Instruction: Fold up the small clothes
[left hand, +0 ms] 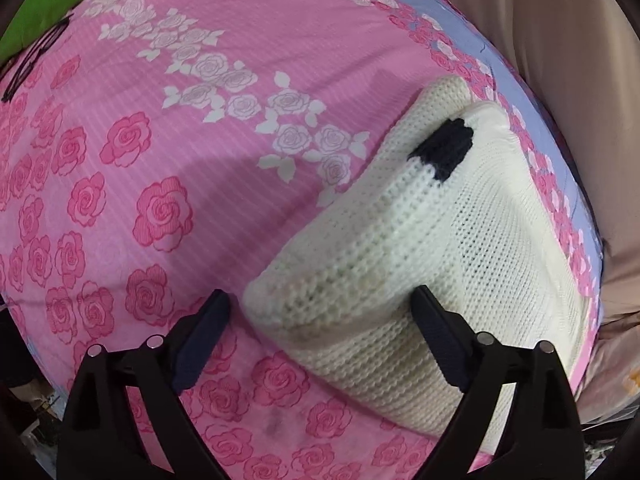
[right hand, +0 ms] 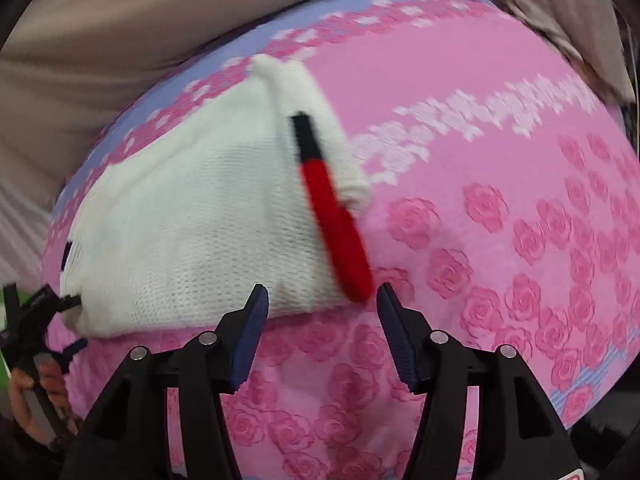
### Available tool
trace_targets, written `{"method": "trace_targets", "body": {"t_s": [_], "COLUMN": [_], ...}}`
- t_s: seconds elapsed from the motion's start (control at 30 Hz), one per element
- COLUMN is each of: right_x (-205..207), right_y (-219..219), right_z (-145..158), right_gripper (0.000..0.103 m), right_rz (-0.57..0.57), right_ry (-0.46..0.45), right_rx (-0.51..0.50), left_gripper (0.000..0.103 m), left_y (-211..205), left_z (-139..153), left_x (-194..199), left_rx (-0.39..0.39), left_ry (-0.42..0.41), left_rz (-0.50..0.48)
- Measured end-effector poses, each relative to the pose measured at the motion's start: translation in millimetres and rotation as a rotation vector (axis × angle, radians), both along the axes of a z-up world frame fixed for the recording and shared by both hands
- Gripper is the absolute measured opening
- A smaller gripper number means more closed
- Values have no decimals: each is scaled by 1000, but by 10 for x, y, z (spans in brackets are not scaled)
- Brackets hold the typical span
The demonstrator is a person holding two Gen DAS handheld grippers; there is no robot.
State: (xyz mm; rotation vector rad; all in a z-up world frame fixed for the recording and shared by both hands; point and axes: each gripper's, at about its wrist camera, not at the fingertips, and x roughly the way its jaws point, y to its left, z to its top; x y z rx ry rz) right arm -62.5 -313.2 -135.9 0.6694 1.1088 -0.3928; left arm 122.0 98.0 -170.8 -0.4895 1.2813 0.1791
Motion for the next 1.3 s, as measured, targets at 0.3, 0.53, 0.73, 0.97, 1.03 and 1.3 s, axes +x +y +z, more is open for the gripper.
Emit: {"method": "trace_targets", "body": {"t_s": [0.3, 0.53, 0.73, 0.97, 1.03, 1.3], "right_x": [285, 233, -422, -863, -851, -55], "right_y": [-7, -62, 9, 66, 53, 589], "right_z": [-214, 299, 597, 210, 454, 201], "right_gripper": [51, 12, 12, 20, 21, 16], "right_rz": [-10, 68, 205, 137, 100, 364], "right_ry": [-152, -224, -134, 34, -37, -29], "right_rx": [220, 163, 26, -77, -138, -148], "left_gripper": [27, 12, 13, 19, 21, 22], "left_y": [114, 216, 267, 228, 199, 147], "left_z": [104, 588, 445, 307, 343, 239], "left_x": [32, -276, -931, -1036, -1021, -970], "left_rx": [-126, -167, -115, -69, -46, -48], "left_ry": [7, -12, 89, 95, 78, 96], "left_rz": [-32, -118, -183, -169, -171, -138]}}
